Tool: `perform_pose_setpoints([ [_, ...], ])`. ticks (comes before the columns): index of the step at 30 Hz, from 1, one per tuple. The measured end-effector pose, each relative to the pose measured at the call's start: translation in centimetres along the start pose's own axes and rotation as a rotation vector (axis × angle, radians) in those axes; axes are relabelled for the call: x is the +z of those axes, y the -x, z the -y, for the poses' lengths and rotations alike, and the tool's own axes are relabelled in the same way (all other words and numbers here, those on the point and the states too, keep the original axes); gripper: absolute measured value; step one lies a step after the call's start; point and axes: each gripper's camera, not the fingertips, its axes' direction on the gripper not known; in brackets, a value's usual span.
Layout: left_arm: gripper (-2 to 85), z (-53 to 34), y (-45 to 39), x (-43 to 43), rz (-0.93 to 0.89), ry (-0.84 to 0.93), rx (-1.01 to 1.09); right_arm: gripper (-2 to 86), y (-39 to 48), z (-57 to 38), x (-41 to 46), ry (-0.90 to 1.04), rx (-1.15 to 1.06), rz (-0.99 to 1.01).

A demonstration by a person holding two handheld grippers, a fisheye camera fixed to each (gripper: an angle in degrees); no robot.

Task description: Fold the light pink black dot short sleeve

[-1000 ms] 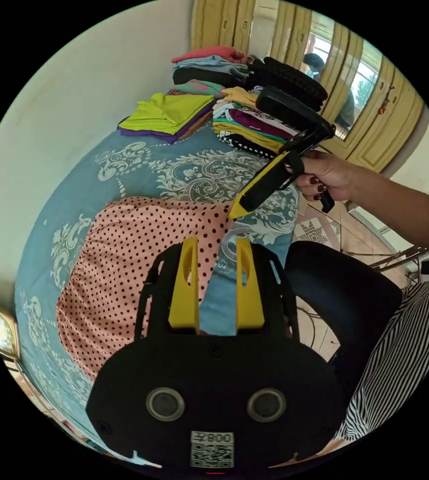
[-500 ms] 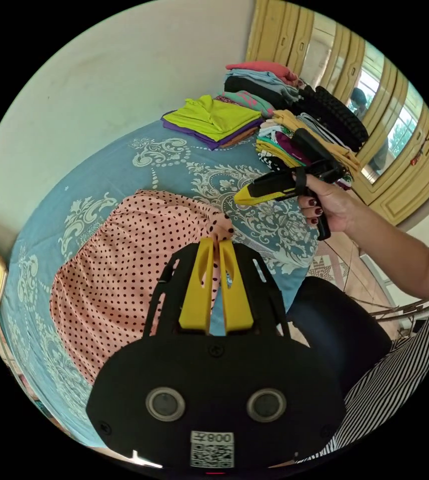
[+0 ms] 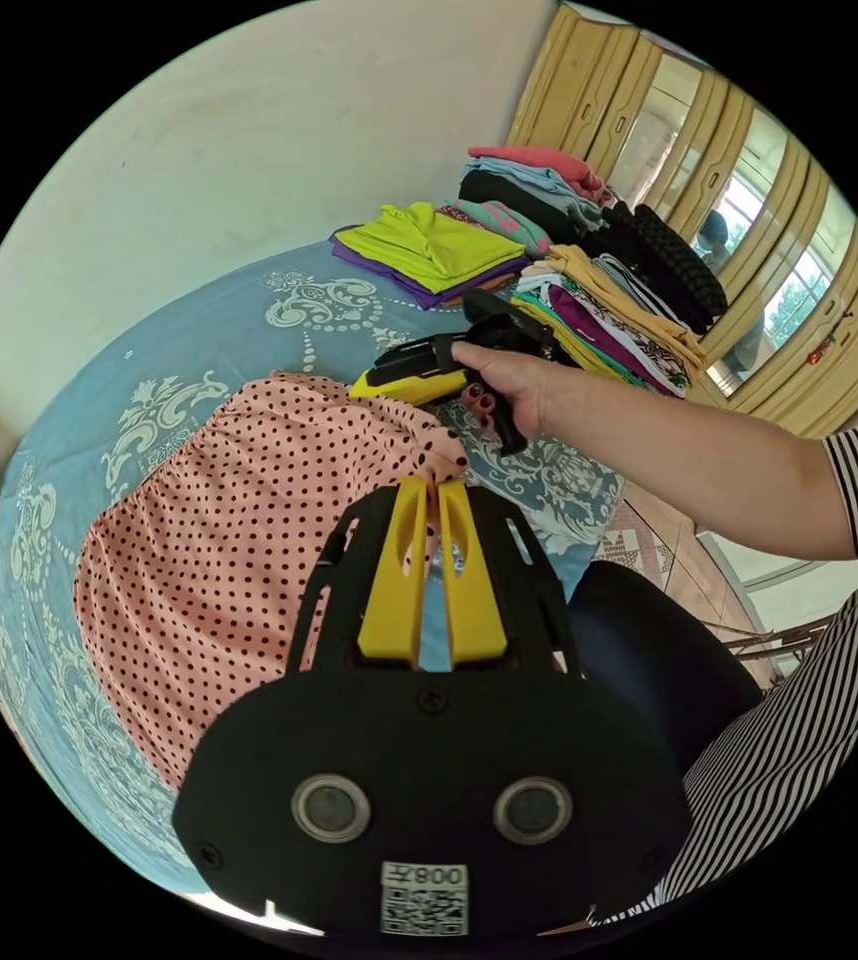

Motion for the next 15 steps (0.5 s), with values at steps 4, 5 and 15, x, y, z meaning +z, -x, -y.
perform_pose_setpoints([
  [4, 2.1, -1.2, 0.5, 1.1, -0.021, 0.003, 0.005, 8.0, 1.1, 2.9, 3.3, 0.027, -0.008, -0.033],
  [5, 2.1, -1.6, 0.8, 1.3, -0.032, 0.001, 0.003, 7.7, 1.6, 3.7, 4.3, 0.027, -0.012, -0.038],
  [15, 2.1, -7.1, 5.1, 1.3, -0.075, -0.053, -0.031, 2.1, 6.6, 6.8, 11.2, 0.067, -0.069, -0.097],
])
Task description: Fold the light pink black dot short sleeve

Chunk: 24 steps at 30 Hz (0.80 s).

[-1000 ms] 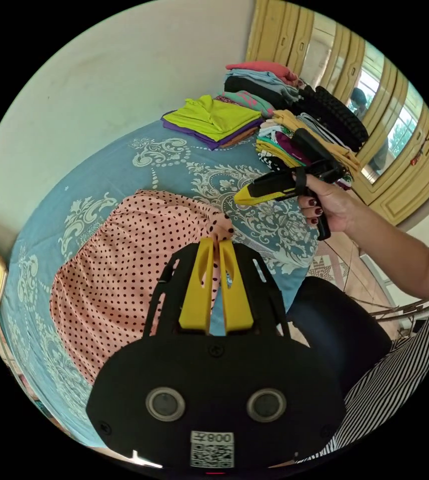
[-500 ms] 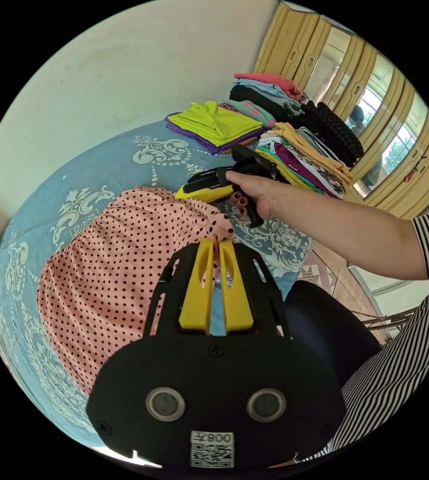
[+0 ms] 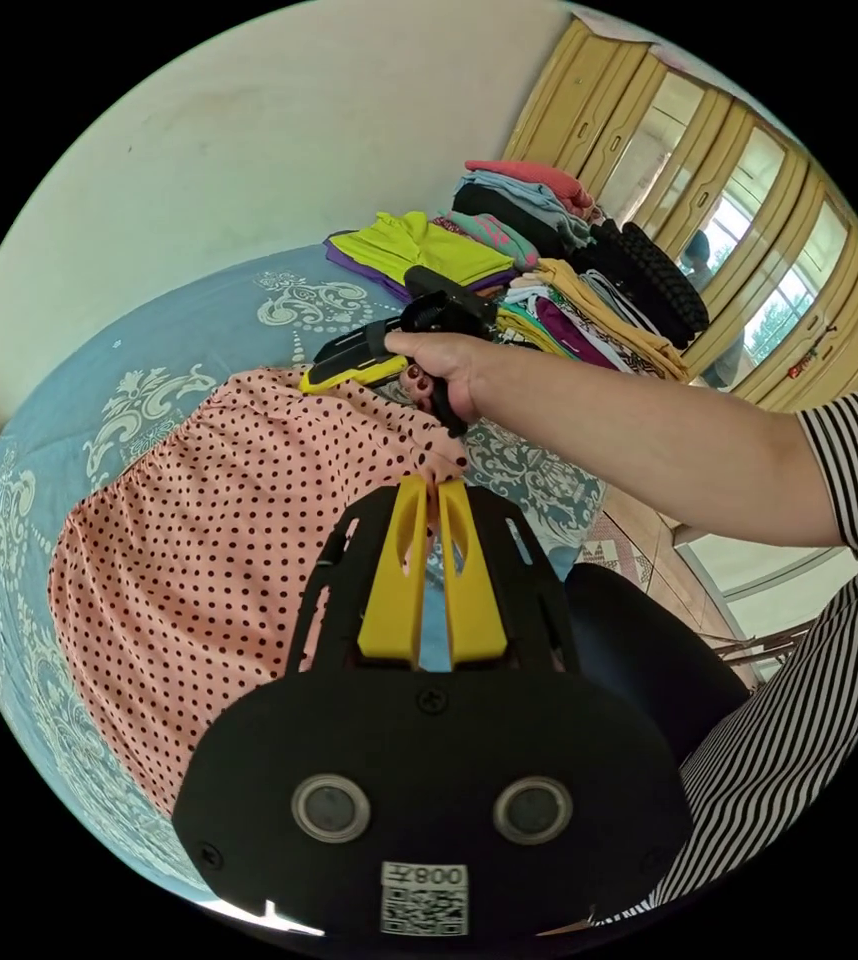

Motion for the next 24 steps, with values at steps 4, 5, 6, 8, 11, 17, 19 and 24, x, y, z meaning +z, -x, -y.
perform_pose_setpoints([
  [4, 2.1, -4.0, 3.2, -1.6, -0.032, -0.053, -0.056, 1.6, 4.3, -0.3, 1.4, -0.062, -0.047, 0.002],
  [5, 2.1, -5.3, 4.3, -2.2, -0.046, -0.07, -0.081, 1.5, 5.8, -0.3, 2.0, -0.07, -0.064, -0.004],
  [6, 2.1, -6.1, 4.9, -2.5, -0.051, -0.079, -0.095, 1.5, 6.6, -0.3, 2.5, -0.074, -0.074, -0.01],
  [8, 2.1, -9.4, 7.6, -3.9, -0.07, -0.123, -0.167, 1.5, 10.3, -0.3, 4.5, -0.08, -0.122, -0.036],
  [11, 2.2, -14.3, 11.7, -5.7, -0.103, -0.18, -0.278, 1.5, 15.4, -0.2, 7.9, -0.074, -0.198, -0.091],
  [17, 2.2, -25.9, 20.0, -9.2, -0.112, -0.297, -0.504, 1.5, 25.2, 0.3, 16.9, -0.03, -0.331, -0.149],
  [19, 2.2, -29.5, 22.3, -9.9, -0.117, -0.329, -0.569, 1.5, 27.5, 0.5, 19.9, -0.013, -0.35, -0.144],
  [24, 2.3, -38.7, 27.4, -10.7, -0.118, -0.389, -0.721, 1.5, 32.8, 0.9, 28.4, 0.047, -0.383, -0.147],
])
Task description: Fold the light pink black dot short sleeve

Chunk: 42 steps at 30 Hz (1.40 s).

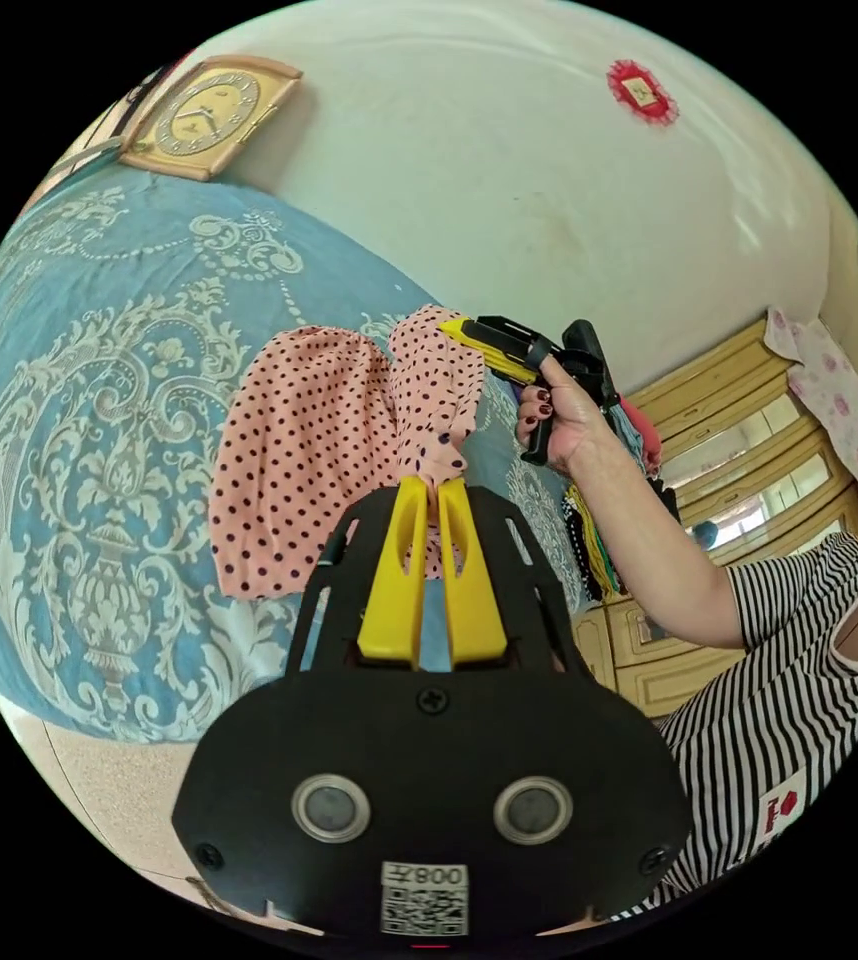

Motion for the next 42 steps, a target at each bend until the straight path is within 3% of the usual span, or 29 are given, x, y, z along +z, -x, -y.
perform_pose_setpoints([
  [11, 2.6, -6.4, 17.0, -3.5, -0.073, -0.049, -0.302, 1.8, 9.4, 4.7, 16.6, 0.201, -0.048, -0.135],
  [20, 3.2, -8.9, 24.2, -4.5, -0.136, -0.045, -0.384, 3.2, 13.0, 6.4, 22.6, 0.266, -0.043, -0.188],
  [33, 3.2, -11.0, 27.6, -6.3, -0.143, -0.045, -0.428, 5.6, 20.3, 6.2, 21.1, 0.196, -0.145, -0.118],
  [42, 0.7, -11.4, 24.3, -9.1, 0.026, -0.103, -0.335, 0.9, 22.4, -0.4, 23.1, 0.35, -0.221, -0.154],
])
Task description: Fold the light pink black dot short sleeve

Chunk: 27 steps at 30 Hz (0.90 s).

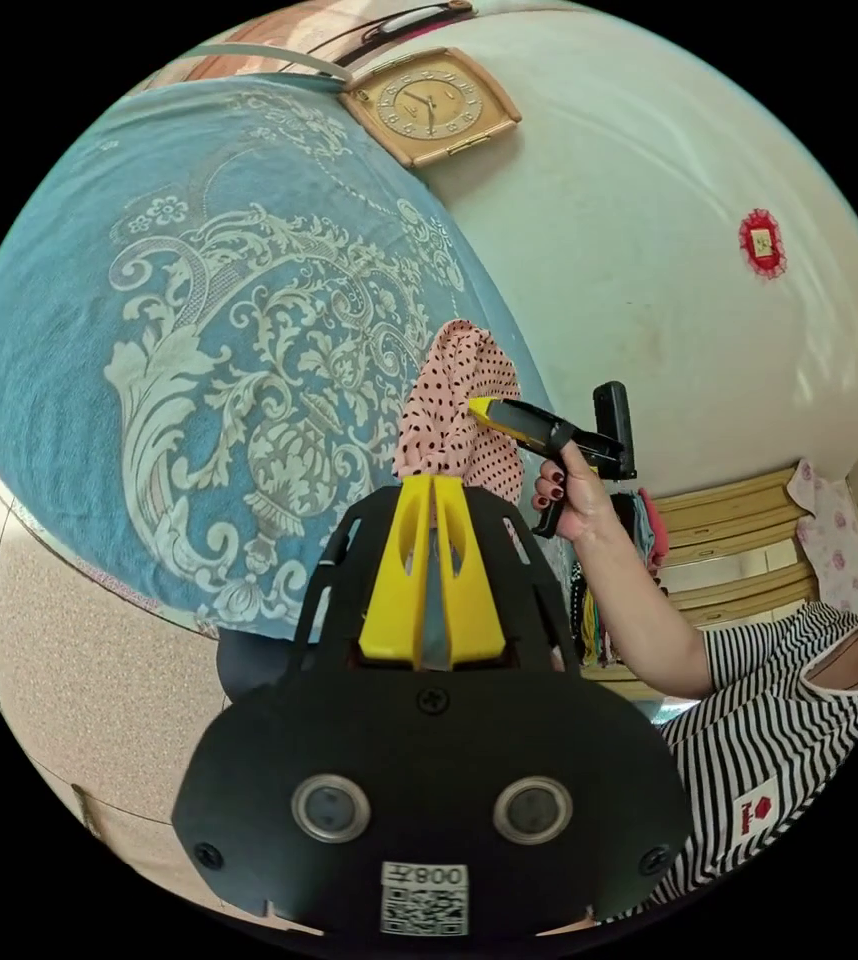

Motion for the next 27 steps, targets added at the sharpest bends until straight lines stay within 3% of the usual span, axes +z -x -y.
perform_pose_setpoints([
  [6, 0.3, 1.2, -2.6, 3.0, 0.13, 0.093, 0.048, 0.3, 0.2, 0.3, 1.2, 0.071, 0.034, -0.008],
  [13, 0.2, 0.9, -10.0, 4.4, 0.168, 0.14, 0.266, 0.1, 2.3, -9.0, -6.7, -0.069, -0.024, 0.057],
  [20, 0.3, 1.7, -12.5, 9.3, 0.272, 0.254, 0.215, 0.2, 1.4, -18.0, -3.0, 0.087, 0.08, 0.0],
  [23, 0.3, 1.4, -15.5, 8.9, 0.307, 0.228, 0.253, 0.6, 1.5, -19.5, -4.0, 0.034, 0.111, 0.077],
  [27, 0.3, 0.0, -20.9, 9.3, 0.263, 0.231, 0.382, 1.7, 2.7, -22.0, -6.6, -0.05, 0.125, 0.024],
])
